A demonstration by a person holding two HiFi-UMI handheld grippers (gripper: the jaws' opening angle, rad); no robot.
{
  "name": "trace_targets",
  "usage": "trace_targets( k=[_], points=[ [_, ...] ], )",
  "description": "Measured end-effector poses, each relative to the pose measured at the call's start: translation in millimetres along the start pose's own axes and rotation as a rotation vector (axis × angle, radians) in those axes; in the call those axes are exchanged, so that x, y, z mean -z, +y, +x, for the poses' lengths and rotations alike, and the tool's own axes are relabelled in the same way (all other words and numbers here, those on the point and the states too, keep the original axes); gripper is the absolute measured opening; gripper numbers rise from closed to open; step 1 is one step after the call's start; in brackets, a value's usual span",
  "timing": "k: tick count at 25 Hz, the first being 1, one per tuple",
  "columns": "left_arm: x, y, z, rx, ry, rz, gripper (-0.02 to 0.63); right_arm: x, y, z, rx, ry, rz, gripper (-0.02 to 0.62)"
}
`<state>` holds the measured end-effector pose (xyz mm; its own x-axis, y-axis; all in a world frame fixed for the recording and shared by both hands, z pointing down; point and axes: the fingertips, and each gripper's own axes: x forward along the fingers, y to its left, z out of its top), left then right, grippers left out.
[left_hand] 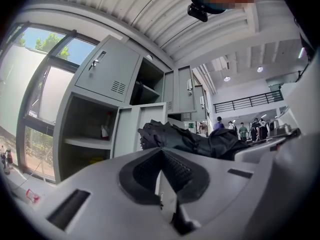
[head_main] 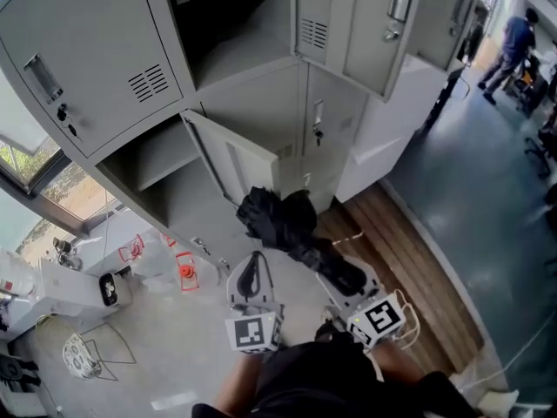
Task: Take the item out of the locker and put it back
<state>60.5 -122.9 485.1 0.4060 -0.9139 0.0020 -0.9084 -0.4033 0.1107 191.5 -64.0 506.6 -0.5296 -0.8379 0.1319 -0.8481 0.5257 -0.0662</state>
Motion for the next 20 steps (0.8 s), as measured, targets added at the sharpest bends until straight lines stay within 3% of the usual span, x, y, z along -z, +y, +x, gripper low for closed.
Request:
trace_targets(
  k=[12,20],
  points=[
    [-6,-48,32,0.013,-0.02,0.006,-0.008,-27,-35,-53,-0.065,0.01,-0.008,0.173],
    [-13,-49,31,-0.008,-0.03,0.025,-0.009,-56,-66,-56,-0.038,0.004,0.028,0.173]
  ],
)
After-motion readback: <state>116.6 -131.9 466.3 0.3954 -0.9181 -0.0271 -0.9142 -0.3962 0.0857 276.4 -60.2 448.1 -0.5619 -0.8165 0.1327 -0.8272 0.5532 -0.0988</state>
